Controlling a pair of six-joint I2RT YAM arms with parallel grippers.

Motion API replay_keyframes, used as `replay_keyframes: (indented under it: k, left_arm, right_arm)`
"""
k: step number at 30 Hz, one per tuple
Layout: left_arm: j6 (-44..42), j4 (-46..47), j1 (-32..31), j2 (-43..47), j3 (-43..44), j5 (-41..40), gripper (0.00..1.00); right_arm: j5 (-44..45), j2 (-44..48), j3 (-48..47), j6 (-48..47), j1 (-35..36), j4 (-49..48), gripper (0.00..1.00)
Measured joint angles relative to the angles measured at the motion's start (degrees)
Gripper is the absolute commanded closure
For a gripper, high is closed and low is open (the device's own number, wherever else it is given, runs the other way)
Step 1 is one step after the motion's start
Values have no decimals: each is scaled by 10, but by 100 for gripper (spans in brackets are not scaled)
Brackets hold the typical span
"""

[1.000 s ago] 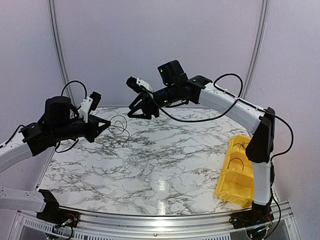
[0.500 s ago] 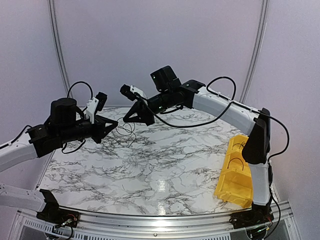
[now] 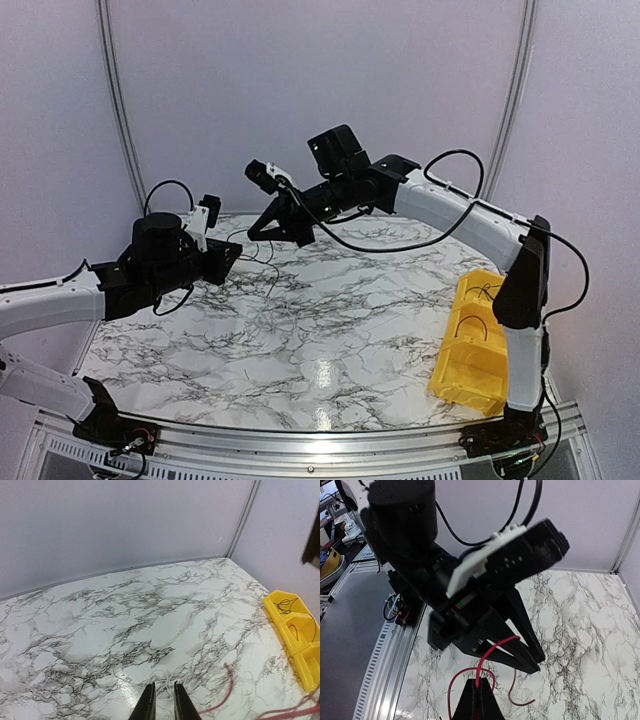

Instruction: Untangle the cables

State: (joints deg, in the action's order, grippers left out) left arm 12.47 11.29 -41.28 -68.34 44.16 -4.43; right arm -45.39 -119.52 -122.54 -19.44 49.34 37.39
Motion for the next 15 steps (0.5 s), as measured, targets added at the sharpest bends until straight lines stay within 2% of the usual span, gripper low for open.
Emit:
replay_keyframes:
  k: [10, 15]
  left_arm:
    - [10, 36, 0, -89, -70, -111, 79]
    - [31, 34, 0, -115, -81, -111, 69]
  right_arm:
    - [-17, 126, 5, -16, -12, 10, 100]
    - [-13, 192, 22, -31, -76, 6, 100]
